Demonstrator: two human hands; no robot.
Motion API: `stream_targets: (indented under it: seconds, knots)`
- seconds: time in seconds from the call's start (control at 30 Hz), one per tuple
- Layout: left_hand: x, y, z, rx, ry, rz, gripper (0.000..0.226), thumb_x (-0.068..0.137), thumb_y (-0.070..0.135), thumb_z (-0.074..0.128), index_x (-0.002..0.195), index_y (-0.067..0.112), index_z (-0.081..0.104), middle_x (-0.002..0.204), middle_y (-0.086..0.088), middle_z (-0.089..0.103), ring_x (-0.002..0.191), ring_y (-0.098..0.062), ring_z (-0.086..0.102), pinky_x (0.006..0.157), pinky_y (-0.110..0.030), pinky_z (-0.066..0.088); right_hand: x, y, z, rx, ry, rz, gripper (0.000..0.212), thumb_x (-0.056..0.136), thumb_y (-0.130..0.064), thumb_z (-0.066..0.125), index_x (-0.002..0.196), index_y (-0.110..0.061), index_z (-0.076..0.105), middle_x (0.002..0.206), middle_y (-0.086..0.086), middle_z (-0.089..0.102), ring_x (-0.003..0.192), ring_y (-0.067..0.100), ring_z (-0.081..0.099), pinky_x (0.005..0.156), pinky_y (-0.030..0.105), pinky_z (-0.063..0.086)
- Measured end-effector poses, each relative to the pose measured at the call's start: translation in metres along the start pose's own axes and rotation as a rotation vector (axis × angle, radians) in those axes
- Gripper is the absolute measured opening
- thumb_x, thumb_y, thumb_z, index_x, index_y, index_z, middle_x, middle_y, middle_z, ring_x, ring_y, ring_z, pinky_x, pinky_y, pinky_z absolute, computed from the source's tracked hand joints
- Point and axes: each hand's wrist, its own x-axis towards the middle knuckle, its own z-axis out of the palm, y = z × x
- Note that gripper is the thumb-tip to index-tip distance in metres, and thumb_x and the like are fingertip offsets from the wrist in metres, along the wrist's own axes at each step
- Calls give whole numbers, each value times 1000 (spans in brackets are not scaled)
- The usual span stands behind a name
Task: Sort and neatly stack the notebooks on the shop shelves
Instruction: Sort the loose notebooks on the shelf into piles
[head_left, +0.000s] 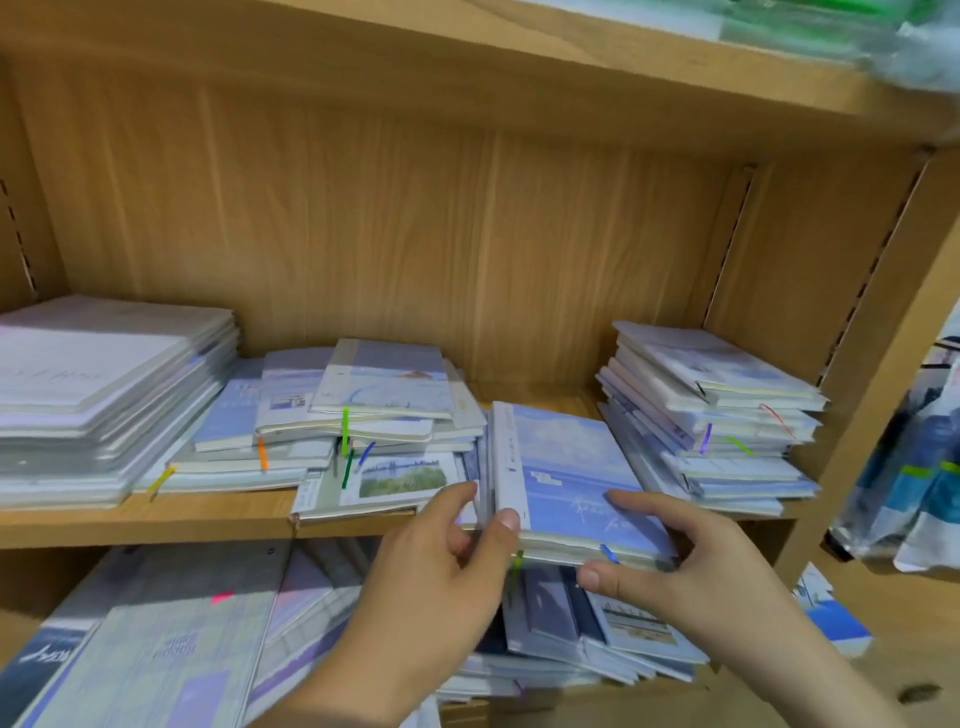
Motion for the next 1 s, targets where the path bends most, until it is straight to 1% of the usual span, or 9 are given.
stream_targets:
  seconds: [0.1, 0.17, 0.23, 0.3, 0.5, 0.67, 0.83, 0.9, 1.0]
  knots:
    - [-3, 8, 4, -210, -140, -137, 48, 79, 76, 60, 120, 52, 60, 83, 17, 71, 76, -5, 69, 76, -38, 60, 0, -4, -2, 63, -67, 20, 77, 52, -72, 89, 122, -53, 64, 122, -47, 56, 119, -26, 42, 94, 17, 41]
    - [0, 14, 12, -414, -53, -254, 55, 88, 56, 69, 131, 23, 61, 111, -1, 75, 88, -16, 74, 84, -44, 62, 1, -7, -2, 80, -63, 20, 70, 59, -68, 87, 123, -49, 65, 124, -44, 57, 123, -22, 44, 100, 19, 40]
    - [5, 19, 18, -474, 39, -255, 40, 92, 41, 71, 117, 12, 63, 102, -13, 74, 79, -19, 72, 71, -34, 61, 0, -9, -3, 84, -32, 10, 67, 62, -62, 86, 124, -44, 66, 124, -40, 58, 119, -24, 46, 96, 12, 42]
    - [5, 25, 22, -472, 98, -253, 22, 94, 35, 71, 105, 19, 59, 95, -20, 71, 70, -22, 66, 63, -32, 51, -6, -13, -6, 94, -17, 0, 71, 61, -60, 86, 126, -40, 67, 121, -41, 60, 110, -32, 45, 87, 3, 43]
    - [-5, 40, 17, -508, 123, -199, 17, 94, 25, 69, 102, 11, 64, 70, -2, 75, 60, -15, 69, 61, -29, 55, -28, -39, -32, 50, 83, -100, 72, 51, -68, 82, 119, -48, 70, 121, -34, 65, 114, -21, 53, 97, 13, 45]
    - [11, 81, 21, -580, 76, -53, 10, 95, 22, 68, 101, 21, 61, 73, 10, 76, 63, 2, 69, 49, -9, 46, -25, -52, -69, 12, 225, -213, 73, 48, -64, 85, 118, -46, 72, 115, -36, 67, 113, -22, 53, 85, -3, 40]
    - [51, 128, 50, -500, 45, 143, 4, 101, 25, 61, 98, 24, 58, 76, 15, 73, 58, 7, 62, 50, -8, 43, 11, -41, -101, -116, 308, -238, 77, 64, -64, 79, 135, -39, 62, 132, -34, 56, 114, -35, 38, 84, -7, 34]
    - [74, 138, 68, -465, 44, 187, 8, 102, 25, 59, 95, 21, 59, 70, 2, 70, 51, 0, 55, 48, -13, 41, 28, -36, -118, -150, 300, -226, 78, 66, -67, 77, 137, -37, 61, 134, -32, 57, 119, -28, 43, 92, -2, 36]
    - [108, 147, 95, -388, 3, 189, 24, 101, 34, 56, 95, 11, 60, 74, -8, 61, 59, -13, 51, 55, -27, 43, 52, -29, -147, -206, 286, -146, 78, 71, -65, 77, 140, -34, 59, 137, -27, 56, 130, -3, 51, 106, 25, 46]
